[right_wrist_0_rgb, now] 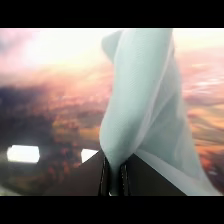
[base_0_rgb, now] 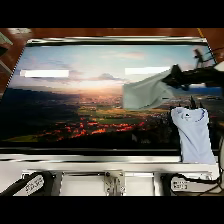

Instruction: Fold the shirts.

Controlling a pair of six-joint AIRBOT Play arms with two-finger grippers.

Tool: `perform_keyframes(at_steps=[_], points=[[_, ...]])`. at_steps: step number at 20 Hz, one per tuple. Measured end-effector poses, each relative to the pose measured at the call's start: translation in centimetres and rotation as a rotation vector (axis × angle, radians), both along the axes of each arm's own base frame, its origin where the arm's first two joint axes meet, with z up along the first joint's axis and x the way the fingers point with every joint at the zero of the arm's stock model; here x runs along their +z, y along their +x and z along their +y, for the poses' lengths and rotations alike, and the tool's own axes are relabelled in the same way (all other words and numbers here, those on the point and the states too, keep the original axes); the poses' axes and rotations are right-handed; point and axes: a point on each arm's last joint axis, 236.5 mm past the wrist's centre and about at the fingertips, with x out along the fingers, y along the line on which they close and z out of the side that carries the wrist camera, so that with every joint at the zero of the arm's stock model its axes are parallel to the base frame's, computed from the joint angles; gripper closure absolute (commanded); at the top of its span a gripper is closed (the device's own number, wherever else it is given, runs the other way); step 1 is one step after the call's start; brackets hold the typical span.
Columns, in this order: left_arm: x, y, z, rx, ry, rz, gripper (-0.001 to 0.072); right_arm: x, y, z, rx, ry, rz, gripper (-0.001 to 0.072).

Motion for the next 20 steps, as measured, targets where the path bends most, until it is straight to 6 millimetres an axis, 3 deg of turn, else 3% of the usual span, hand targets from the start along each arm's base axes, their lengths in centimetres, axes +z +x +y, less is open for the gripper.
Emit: perform_keyframes(at_steps=[3,9,16,20], points=[[0.0,0.0,0.0,-0.007,0.012,-0.002,0.0669,3.1,-2.6,-6.5,-0.15,-0.086,-0.008,0.0647],[-0.8,-0.7,-0.6,-0.037,0.019,0.035,0.0669,3.4,-8.8,-16.1,-0.37,-0.231,0.11,0.0647],[-0.9,-1.2,-1.3,-0.065,0.006,0.048,0.0669,2.6,-13.1,-21.9,-0.523,-0.293,0.209,0.0646],[-0.8,-1.2,-1.9,-0.087,0.014,0.041,0.0669,1.4,-17.7,-23.4,-0.535,-0.387,0.362,0.0647]])
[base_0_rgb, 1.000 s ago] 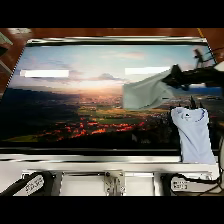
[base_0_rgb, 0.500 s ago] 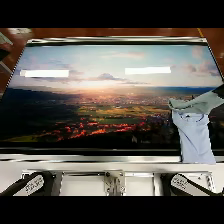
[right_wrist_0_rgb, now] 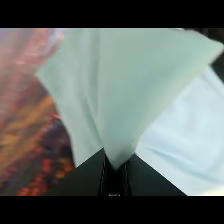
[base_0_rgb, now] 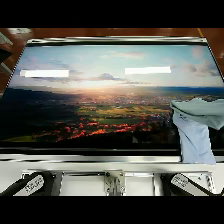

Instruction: Fold the shirts.

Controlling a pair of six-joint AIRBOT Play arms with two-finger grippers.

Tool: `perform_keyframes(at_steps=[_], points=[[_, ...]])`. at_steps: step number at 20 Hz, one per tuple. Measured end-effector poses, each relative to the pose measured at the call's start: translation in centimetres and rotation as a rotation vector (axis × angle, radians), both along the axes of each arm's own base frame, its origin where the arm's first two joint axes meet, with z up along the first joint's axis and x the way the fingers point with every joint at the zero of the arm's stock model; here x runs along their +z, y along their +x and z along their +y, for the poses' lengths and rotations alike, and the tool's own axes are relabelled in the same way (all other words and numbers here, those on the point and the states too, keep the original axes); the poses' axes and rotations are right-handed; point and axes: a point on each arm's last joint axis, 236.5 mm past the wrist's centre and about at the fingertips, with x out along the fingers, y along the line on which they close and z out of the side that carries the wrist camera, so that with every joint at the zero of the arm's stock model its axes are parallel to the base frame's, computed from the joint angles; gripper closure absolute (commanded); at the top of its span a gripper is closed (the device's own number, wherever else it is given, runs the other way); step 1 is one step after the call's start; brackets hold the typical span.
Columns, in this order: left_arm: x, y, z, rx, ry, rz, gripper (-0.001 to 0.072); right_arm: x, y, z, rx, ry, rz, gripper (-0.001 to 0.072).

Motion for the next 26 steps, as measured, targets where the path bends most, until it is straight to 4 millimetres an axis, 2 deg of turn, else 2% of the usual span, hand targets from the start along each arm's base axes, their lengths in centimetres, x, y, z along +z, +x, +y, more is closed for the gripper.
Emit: perform_keyframes(at_steps=[2,5,11,12,13,14,17,19,21,22,24,25,26], points=[[0.0,0.0,-0.5,-0.015,0.003,-0.002,0.0669,-0.8,-3.0,-0.3,-0.014,-0.029,0.106,0.0648],[0.0,-0.1,-1.4,-0.038,0.005,-0.004,0.0669,-2.6,-6.5,0.1,-0.047,-0.035,0.214,0.0647],[0.0,-0.2,-2.5,-0.071,0.015,-0.008,0.0669,-9.7,-11.5,2.8,-0.155,0.023,0.36,0.0646],[0.0,-0.2,-2.6,-0.073,0.016,-0.008,0.0669,-10.7,-12.2,3.2,-0.171,0.031,0.377,0.0586],[0.0,-0.2,-2.7,-0.076,0.016,-0.009,0.0668,-11.7,-12.6,3.5,-0.189,0.039,0.389,0.0239],[0.0,-0.2,-2.7,-0.076,0.016,-0.009,0.0669,-12.6,-12.9,3.7,-0.205,0.04,0.393,0.0018],[0.0,-0.2,-2.7,-0.077,0.017,-0.01,0.0669,-13.6,-12.8,3.4,-0.224,0.02,0.375,0.002],[0.0,-0.1,-2.7,-0.077,0.018,-0.01,0.0669,-12.8,-12.9,2.3,-0.234,-0.027,0.372,0.0021],[-0.1,-0.1,-2.8,-0.081,0.02,-0.009,0.0669,-10.6,-11.7,0.3,-0.261,-0.097,0.319,0.0027],[-0.2,0.0,-3.1,-0.095,0.029,-0.011,0.0671,-8.7,-10.2,-1.0,-0.273,-0.146,0.251,0.0028],[-0.8,0.1,-4.3,-0.135,0.065,-0.005,0.0671,-4.2,-5.4,-2.8,-0.258,-0.238,0.051,0.003],[-1.6,0.2,-5.1,-0.153,0.092,0.013,0.067,-1.8,-2.6,-2.9,-0.215,-0.28,-0.057,0.0064],[-2.7,0.4,-5.9,-0.167,0.115,0.043,0.067,0.5,0.5,-2.2,-0.145,-0.317,-0.161,0.0116]])
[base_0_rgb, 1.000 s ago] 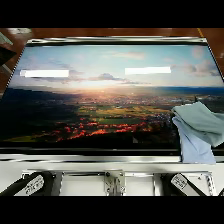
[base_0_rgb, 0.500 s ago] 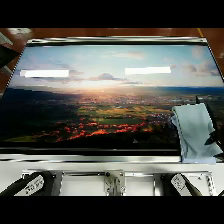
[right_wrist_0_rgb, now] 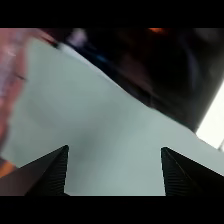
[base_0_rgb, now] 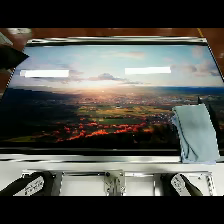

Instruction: Fold the shirts.

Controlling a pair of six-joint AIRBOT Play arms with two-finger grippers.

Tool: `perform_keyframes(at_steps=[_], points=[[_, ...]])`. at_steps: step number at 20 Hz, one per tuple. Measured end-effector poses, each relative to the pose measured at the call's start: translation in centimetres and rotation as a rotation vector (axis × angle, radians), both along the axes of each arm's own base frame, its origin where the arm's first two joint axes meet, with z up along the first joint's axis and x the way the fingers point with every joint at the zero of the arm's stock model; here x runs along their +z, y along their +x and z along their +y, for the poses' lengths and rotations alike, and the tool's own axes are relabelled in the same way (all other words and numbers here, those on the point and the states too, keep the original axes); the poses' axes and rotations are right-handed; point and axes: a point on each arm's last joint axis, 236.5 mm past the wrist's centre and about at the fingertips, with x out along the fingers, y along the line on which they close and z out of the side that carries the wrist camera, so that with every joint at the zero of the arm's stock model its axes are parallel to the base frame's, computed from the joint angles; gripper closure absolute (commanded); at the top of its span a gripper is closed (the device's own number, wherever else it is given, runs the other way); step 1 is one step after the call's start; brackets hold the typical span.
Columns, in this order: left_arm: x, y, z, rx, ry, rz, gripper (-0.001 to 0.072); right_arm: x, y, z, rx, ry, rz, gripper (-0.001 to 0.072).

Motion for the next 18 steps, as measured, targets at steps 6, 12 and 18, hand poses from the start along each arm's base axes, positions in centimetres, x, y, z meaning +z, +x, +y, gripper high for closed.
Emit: perform_keyframes(at_steps=[6,12,18], points=[[-12.2,-1.2,-6.0,-0.12,0.269,0.363,0.0043,0.0,8.3,12.4,0.484,-0.003,0.033,0.0018],[-19.4,-3.2,-8.6,-0.183,0.472,0.572,0.0045,-4.6,6.2,19.2,0.701,0.095,0.293,0.0019],[-20.8,-2.8,-9.2,-0.181,0.507,0.581,0.0045,-5.4,5.5,20.7,0.747,0.12,0.347,0.0019]])
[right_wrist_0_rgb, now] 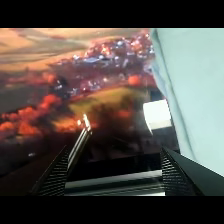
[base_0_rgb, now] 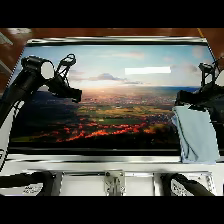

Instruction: Fold the shirts.

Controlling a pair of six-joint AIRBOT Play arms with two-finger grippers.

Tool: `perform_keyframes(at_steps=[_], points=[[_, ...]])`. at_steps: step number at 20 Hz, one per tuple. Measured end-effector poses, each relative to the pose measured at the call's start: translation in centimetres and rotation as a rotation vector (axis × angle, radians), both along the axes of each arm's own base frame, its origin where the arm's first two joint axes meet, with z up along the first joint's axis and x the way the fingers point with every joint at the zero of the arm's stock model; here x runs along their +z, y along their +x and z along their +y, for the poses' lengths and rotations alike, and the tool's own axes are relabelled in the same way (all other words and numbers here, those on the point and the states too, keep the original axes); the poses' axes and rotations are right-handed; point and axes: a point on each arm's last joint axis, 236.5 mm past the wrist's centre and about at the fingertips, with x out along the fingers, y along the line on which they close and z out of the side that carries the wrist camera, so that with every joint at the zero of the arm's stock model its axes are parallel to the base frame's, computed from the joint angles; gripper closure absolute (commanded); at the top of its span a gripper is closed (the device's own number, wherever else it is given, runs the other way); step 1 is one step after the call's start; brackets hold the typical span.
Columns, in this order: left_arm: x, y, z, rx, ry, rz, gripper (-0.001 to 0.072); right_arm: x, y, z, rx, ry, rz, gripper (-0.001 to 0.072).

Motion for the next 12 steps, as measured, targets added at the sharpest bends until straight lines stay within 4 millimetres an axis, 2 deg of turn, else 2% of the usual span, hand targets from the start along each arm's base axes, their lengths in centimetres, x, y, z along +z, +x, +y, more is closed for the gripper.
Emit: perform_keyframes(at_steps=[12], points=[[-0.01,0.75,-0.34,0.0,-0.005,-0.03,0.0046,-0.1,-0.21,0.31,0.007,0.005,0.012,0.0019]])
